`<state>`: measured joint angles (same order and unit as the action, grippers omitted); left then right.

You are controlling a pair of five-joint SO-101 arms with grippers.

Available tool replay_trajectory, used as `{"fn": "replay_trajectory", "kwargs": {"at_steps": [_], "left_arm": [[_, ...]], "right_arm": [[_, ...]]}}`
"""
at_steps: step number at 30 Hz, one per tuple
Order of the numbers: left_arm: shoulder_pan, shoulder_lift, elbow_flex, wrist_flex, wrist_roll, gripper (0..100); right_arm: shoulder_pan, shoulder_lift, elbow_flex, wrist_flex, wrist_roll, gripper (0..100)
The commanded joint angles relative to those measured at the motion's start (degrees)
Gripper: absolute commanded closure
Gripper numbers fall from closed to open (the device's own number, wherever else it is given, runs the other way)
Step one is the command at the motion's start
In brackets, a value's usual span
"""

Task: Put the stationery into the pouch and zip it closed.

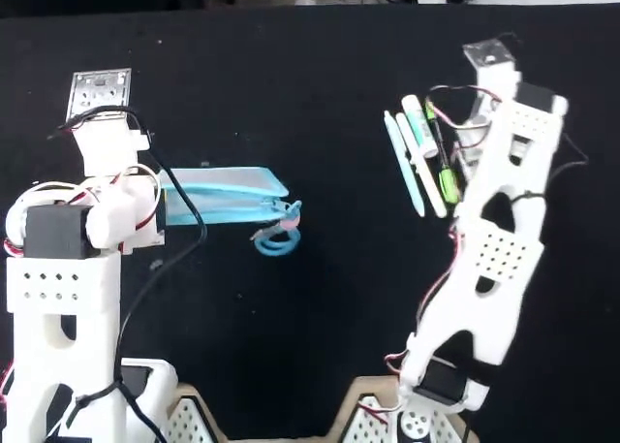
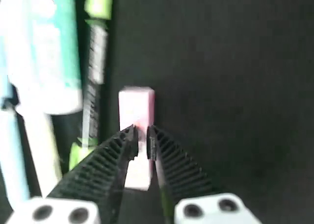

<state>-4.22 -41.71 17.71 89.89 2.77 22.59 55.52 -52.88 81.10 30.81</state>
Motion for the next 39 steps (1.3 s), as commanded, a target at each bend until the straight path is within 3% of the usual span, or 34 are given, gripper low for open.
{"fn": "replay_trajectory", "kwargs": {"at_steps": [1, 6, 11, 17, 24, 32, 34, 37, 39], "left_arm": [[-0.13, -0.44, -0.66, -0.62, 0.53, 97], [-0.13, -0.44, -0.75, -0.62, 0.53, 97], [-0.13, -0.44, -0.75, -0.62, 0.53, 97], [-0.13, -0.44, -0.66, -0.62, 0.53, 97], [-0.13, -0.44, -0.31, -0.62, 0.53, 97], [-0.13, -0.44, -0.57, -0.53, 0.53, 97], [-0.13, -0.44, -0.66, -0.53, 0.53, 97], [-0.40, -0.44, -0.31, -0.53, 0.53, 97], [-0.40, -0.44, -0.31, -0.53, 0.53, 97]], "right_arm": [[4.13, -0.84, -6.20, 7.30, 0.53, 95.8], [7.65, -0.66, -10.24, 17.58, 0.62, 95.7], [8.18, -0.75, -11.82, 18.02, 2.37, 95.3], [2.55, -0.66, -13.05, 17.76, 2.55, 80.7], [-3.08, 1.19, -14.46, 12.92, -0.18, 82.5], [-0.97, 12.00, -14.55, 1.49, -0.70, 82.9], [-0.18, 12.97, -14.55, 0.97, -0.79, 86.4], [1.32, 12.88, -15.16, 2.46, -3.43, 99.2], [2.73, 12.62, -17.71, 6.68, -6.68, 97.9]]}}
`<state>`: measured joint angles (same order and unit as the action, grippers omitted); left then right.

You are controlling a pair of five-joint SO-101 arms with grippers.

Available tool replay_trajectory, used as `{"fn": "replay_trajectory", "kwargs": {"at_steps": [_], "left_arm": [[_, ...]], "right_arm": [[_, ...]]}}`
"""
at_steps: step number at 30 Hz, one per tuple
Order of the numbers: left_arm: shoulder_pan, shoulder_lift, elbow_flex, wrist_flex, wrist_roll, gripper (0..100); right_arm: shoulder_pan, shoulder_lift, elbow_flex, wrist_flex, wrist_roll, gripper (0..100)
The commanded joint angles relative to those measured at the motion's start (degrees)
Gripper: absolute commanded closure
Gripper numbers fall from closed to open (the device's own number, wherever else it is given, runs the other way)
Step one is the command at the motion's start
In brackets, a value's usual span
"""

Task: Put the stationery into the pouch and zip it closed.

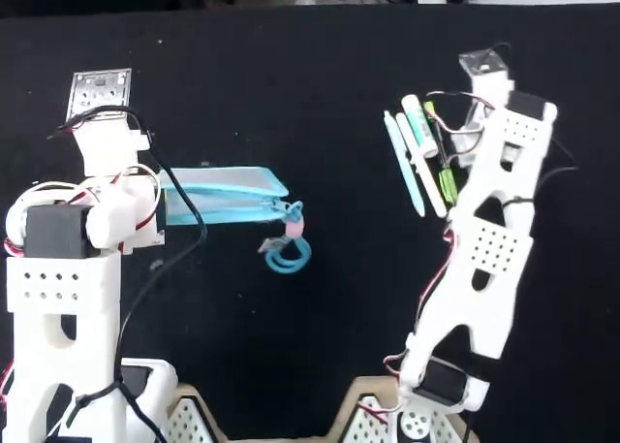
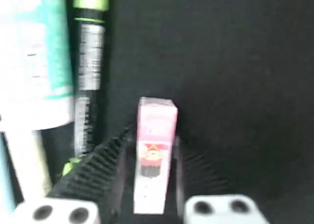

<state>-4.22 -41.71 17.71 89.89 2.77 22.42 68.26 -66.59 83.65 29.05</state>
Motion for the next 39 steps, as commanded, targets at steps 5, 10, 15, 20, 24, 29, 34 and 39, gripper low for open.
{"fn": "replay_trajectory", "kwargs": {"at_steps": [5, 10, 15, 20, 24, 29, 34, 39], "left_arm": [[-0.13, -0.44, -0.75, -0.53, 0.53, 97], [-0.13, -0.44, -0.75, -0.53, 0.53, 97], [-0.13, -0.44, -0.75, -0.62, 0.53, 97], [-0.13, -0.44, -0.75, -0.62, 0.53, 97], [-0.13, -0.44, -0.66, -0.62, 0.53, 97], [-0.13, -0.44, -0.40, -0.62, 0.53, 97], [-0.13, -0.44, -0.31, -0.62, 0.53, 97], [-0.13, -0.44, -0.31, -0.62, 0.53, 97]], "right_arm": [[6.07, 0.04, -12.88, 17.85, -10.20, 98.8], [11.87, 0.13, -10.59, 17.67, -10.02, 98.8], [14.77, -0.40, -9.80, 17.67, -6.33, 98.8], [15.65, -0.92, -9.36, 17.67, -3.87, 98.8], [15.47, -0.84, -9.63, 17.67, -0.09, 98.8], [15.74, -0.31, -9.36, 17.58, 11.43, 98.8], [16.00, -0.04, -9.36, 17.58, 21.63, 98.8], [14.42, -0.04, -9.36, 17.58, 26.90, 97.7]]}}
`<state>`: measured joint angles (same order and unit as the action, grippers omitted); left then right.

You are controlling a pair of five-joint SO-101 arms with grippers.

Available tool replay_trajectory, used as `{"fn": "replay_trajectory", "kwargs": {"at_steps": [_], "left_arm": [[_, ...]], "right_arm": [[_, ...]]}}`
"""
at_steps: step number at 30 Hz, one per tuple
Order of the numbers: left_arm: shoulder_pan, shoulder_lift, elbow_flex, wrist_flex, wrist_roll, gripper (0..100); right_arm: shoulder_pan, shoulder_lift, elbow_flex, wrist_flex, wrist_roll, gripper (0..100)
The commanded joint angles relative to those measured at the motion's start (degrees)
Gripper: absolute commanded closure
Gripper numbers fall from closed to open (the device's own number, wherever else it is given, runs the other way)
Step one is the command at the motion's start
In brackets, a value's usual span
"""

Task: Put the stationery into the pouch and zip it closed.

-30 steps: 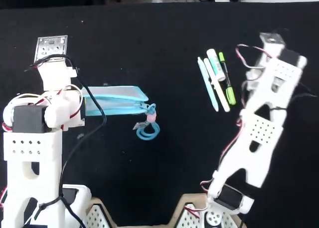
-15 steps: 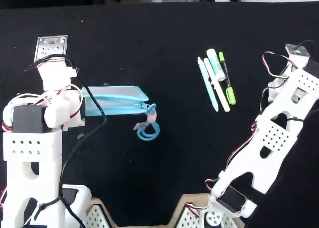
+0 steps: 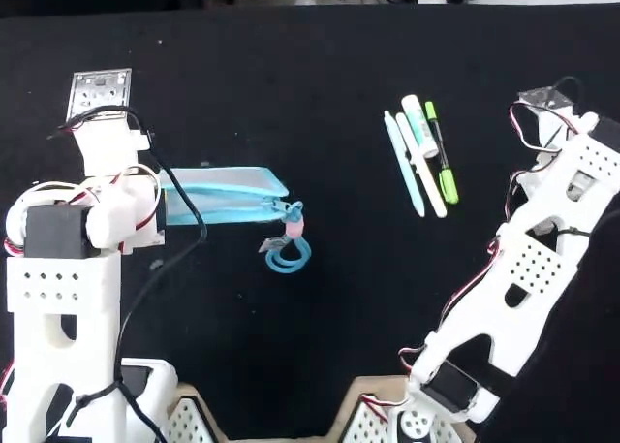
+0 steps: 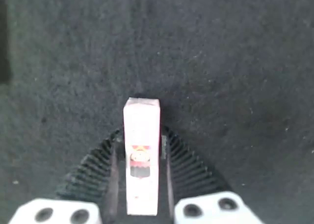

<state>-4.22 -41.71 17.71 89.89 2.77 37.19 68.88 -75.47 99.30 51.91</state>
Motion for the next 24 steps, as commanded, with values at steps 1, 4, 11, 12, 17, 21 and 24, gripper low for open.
{"fn": "replay_trajectory", "kwargs": {"at_steps": [1, 4, 11, 12, 17, 21, 24], "left_arm": [[-0.13, -0.44, -0.31, -0.62, 0.53, 97], [-0.13, -0.44, -0.31, -0.62, 0.53, 97], [-0.04, -0.44, -0.31, -0.62, 0.53, 97], [-0.04, -0.44, -0.31, -0.62, 0.53, 97], [-0.04, -0.44, -0.31, -0.62, 0.53, 97], [-0.04, -0.44, -0.22, -0.62, 0.53, 97], [-0.04, -0.44, -0.22, -0.62, 0.53, 97]], "right_arm": [[-0.79, -0.66, -0.40, 1.93, 4.31, 95.3], [-1.58, -1.10, 1.10, 2.02, 4.31, 82.1], [-7.12, -1.19, 1.10, 2.02, 1.05, 84.6], [-7.91, -1.54, 1.10, 2.02, 0.70, 85.8], [-8.53, -4.00, 1.19, 1.93, 0.88, 86.4], [-7.30, -5.85, 1.19, 1.93, 1.85, 86.4], [-5.54, -6.37, 1.19, 1.93, 8.44, 86.4]]}}
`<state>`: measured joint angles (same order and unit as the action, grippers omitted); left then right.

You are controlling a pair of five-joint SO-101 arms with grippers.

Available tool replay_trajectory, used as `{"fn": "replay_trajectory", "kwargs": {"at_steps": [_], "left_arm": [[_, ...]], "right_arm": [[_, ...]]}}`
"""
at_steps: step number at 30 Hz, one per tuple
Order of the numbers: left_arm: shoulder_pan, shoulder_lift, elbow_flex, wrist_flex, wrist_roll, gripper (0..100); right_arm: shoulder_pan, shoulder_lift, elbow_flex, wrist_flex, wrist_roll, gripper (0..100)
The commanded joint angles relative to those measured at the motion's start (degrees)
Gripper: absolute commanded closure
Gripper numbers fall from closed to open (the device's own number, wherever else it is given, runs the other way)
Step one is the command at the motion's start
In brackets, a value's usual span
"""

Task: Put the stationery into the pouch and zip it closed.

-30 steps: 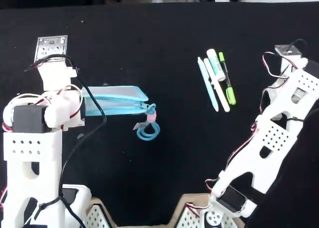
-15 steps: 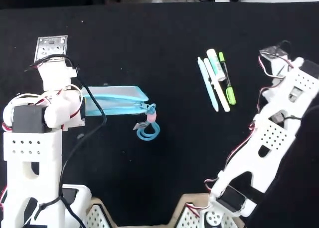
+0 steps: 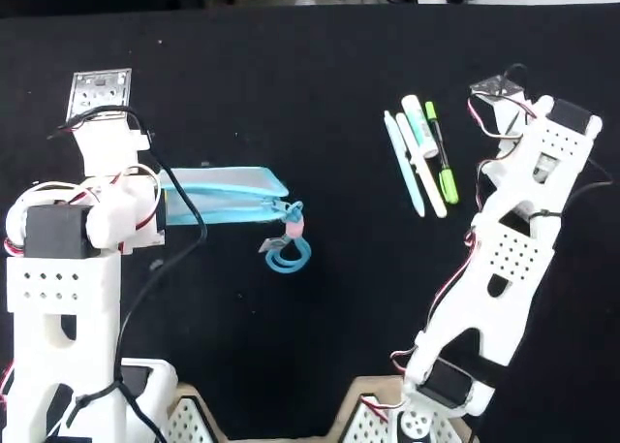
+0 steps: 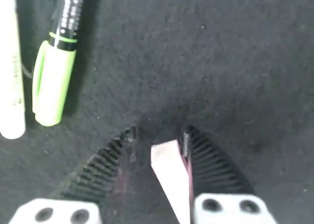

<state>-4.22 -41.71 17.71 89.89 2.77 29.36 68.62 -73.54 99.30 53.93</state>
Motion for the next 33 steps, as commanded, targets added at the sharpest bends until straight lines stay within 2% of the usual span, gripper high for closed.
{"fn": "replay_trajectory", "kwargs": {"at_steps": [1, 5, 15, 16, 18, 20, 23, 28, 33], "left_arm": [[-0.04, -0.44, -0.40, -0.62, 0.53, 97], [-0.04, -0.44, -0.40, -0.62, 0.53, 97], [-0.13, 0.09, -0.22, -0.62, 0.53, 97], [-0.13, 0.09, -0.22, -0.62, 0.53, 97], [-0.13, 0.09, -0.22, -0.62, 0.53, 97], [-0.13, 0.18, -0.22, -0.62, 0.44, 97], [-0.13, 0.09, 0.75, -0.70, 0.44, 97], [-0.13, -0.18, 2.51, -0.70, 0.44, 97], [-0.13, -0.44, 2.42, -0.70, 0.44, 97]], "right_arm": [[2.81, -6.02, -0.75, 1.93, 8.97, 86.4], [4.40, -5.76, -0.75, 1.85, 15.91, 86.4], [4.84, -5.58, -0.22, 1.58, 17.93, 87.0], [4.84, -5.23, -0.40, 1.58, 17.93, 88.7], [4.84, -4.79, -0.84, 1.49, 17.93, 98.2], [4.92, -4.79, -0.84, 1.85, 17.49, 97.4], [4.92, -6.37, -0.31, 1.93, 12.66, 98.8], [4.92, -11.03, 0.75, 2.02, -2.64, 98.8], [4.75, -21.76, 18.33, 2.02, -4.48, 98.8]]}}
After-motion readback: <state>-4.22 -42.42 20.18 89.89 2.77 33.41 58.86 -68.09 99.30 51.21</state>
